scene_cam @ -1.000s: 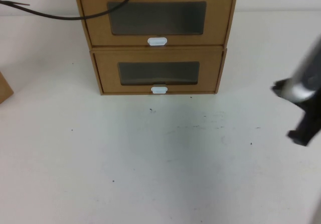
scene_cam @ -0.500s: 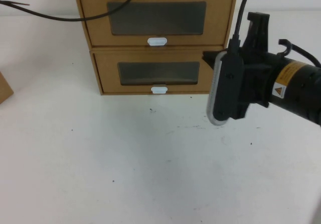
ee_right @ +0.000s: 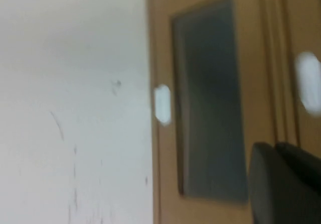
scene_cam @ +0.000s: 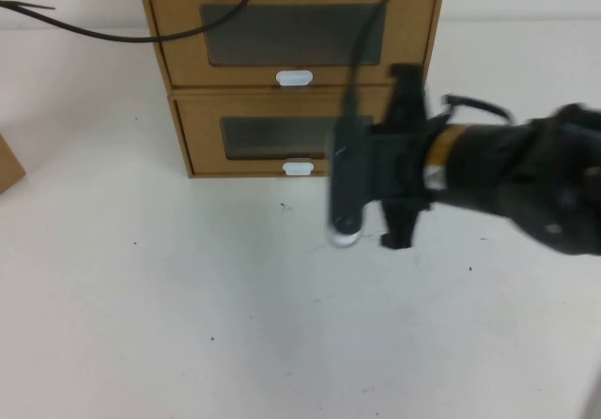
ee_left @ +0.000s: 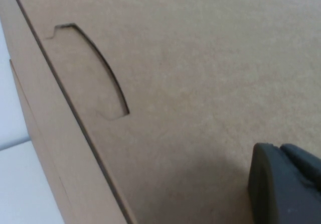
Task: Open the shoe box
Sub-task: 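Pull the top drawer of the cardboard box fully open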
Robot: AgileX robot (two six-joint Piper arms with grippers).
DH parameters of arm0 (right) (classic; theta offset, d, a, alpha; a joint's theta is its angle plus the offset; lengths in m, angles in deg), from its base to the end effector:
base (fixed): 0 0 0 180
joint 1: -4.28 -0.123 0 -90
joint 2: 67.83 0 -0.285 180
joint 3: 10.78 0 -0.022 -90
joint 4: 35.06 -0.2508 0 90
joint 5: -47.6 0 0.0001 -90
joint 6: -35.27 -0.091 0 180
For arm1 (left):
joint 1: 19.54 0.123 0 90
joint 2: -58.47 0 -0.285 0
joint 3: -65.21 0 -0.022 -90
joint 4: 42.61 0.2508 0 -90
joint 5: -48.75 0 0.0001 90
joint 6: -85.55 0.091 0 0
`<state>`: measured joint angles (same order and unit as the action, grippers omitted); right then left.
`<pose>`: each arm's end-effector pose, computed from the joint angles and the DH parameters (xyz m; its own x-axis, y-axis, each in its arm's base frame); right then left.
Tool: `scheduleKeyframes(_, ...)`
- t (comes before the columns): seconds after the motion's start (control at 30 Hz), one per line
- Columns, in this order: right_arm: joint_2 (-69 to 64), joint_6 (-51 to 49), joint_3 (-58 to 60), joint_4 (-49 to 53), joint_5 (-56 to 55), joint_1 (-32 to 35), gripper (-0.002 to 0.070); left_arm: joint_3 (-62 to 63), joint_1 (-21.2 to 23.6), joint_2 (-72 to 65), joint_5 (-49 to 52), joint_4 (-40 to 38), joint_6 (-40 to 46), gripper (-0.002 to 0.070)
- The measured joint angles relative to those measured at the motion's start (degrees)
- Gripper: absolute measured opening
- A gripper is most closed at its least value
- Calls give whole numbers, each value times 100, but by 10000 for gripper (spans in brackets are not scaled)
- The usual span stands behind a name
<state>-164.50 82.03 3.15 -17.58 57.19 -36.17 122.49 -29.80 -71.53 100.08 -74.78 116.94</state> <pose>0.2727 0.2265 0.2932 0.3872 -0.8496 -0.3581 -0.6089 0.0560 -0.7912 0.4737 -0.1242 0.3962 -0.3853 0.2292 -0.8939 0.5940 0.8029 -0.0501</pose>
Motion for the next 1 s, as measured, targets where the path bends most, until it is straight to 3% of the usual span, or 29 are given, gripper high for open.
scheduleKeyframes(0.17, -638, -229, -509, 810, -37, -376, -18, 0, 0, 0, 13, 0, 81, -6)
scheduleKeyframes(0.3, -1003, -1599, -828, 2126, 339, -397, -18, 0, 0, 0, 26, 0, 114, -6)
scheduleKeyframes(0.43, -1075, -3986, -1006, 3349, 880, -407, -18, 0, 0, 0, 26, 0, 137, -6)
scheduleKeyframes(0.7, -187, -9164, -1113, 3028, 698, -379, -18, 0, 0, 0, 26, 0, 177, -6)
scheduleKeyframes(0.83, 283, -11604, -850, 2392, -299, -95, -18, 0, 0, 0, 26, 0, 177, -6)
scheduleKeyframes(1.0, 412, -13469, 542, 1683, -3218, 483, -18, 0, 0, 0, 26, 0, 184, -6)
